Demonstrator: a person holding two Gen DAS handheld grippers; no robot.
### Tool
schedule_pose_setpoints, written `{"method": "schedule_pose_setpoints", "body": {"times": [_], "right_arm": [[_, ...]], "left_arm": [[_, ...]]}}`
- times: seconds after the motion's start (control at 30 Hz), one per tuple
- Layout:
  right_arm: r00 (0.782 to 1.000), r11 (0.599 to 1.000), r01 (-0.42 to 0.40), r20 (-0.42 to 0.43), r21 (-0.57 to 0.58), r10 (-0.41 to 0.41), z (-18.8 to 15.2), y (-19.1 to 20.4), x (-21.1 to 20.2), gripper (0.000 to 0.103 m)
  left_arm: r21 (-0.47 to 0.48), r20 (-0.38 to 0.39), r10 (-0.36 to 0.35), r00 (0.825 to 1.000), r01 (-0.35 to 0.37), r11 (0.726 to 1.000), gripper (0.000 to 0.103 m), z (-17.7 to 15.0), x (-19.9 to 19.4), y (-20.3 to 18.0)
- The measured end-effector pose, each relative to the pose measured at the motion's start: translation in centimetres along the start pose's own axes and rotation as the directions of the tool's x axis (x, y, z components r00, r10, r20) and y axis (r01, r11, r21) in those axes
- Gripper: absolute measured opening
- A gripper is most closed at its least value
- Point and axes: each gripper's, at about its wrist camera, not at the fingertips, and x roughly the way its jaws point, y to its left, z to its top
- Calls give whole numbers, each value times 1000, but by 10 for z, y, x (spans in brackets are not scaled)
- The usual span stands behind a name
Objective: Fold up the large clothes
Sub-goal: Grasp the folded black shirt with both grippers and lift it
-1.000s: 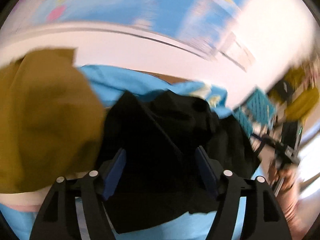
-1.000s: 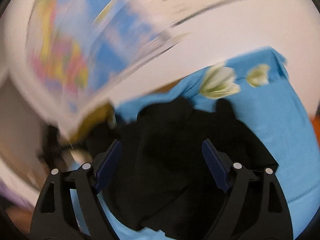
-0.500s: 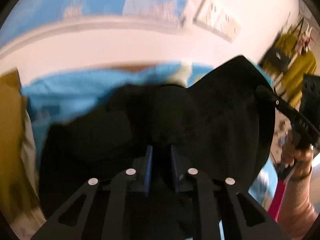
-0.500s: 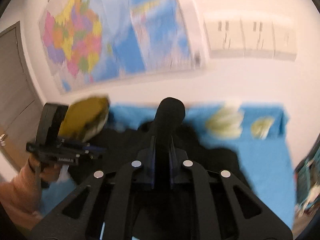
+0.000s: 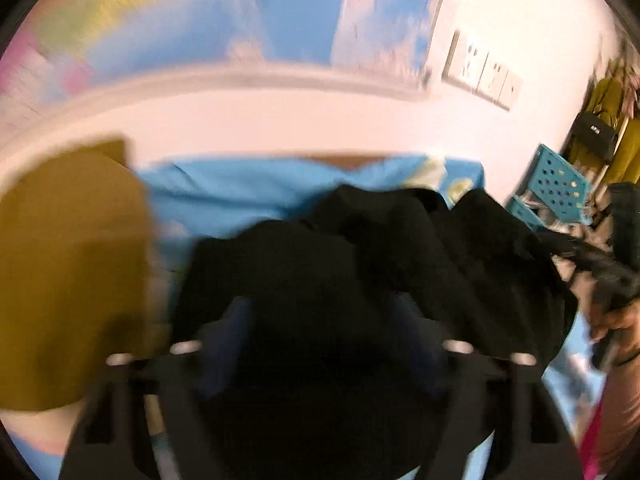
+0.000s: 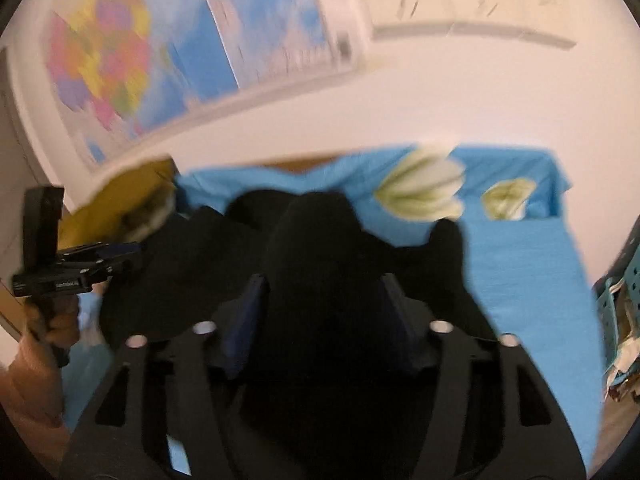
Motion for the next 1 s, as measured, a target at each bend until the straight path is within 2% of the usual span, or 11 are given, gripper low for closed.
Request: {"method": "schedule_pose_setpoints", "body": {"times": [0.07,0.23,0.33,0.4,0.47,0.5,0.57,0.77,0.83,0.9,1.0], "right_arm": [[1000,1000,3,19,31,-3,-23,-15,-28,83],[997,993,31,-77,111,-22,-81,-49,-38,88],[995,990,-18,-96,137,31,-97,-49,-33,88],[990,986,-71,-112,152,89,-96,-49,-21,74],[989,990,-76,-115,122,90,-90,-42,-17,40],[987,988,-108,-104,111,119,-85,-38,-21,30],[989,984,-126,-65,122,135,-76,-37,-40,19],[988,986,-137,85,97,129,-51,-41,-125,13],[993,982,-119,28,150,116,-63,-53,-115,13],[993,985,-25,-113,171,44,-85,-59,-83,14],[980,987,56,-195,150,-26,-100,-58,-64,30]], "left_arm": [[26,6,24,1000,-24,999,77,-14,-18,4],[-16,-78,43,996,-45,999,85,-57,-20,21],[-37,-113,13,994,-18,999,87,-72,-8,23],[-46,-123,-4,992,-2,999,87,-73,4,18],[-68,-130,-33,991,24,997,71,-73,15,11],[-64,-133,-10,991,2,998,65,-71,17,7],[-80,-135,-36,990,26,996,31,-68,6,7],[-235,-110,-201,973,171,957,13,-48,-55,46],[-246,-141,-226,964,187,951,13,-56,-53,47],[-226,-233,-211,949,158,961,12,-73,-30,37],[-225,-274,-196,941,135,965,17,-81,-11,33]]}}
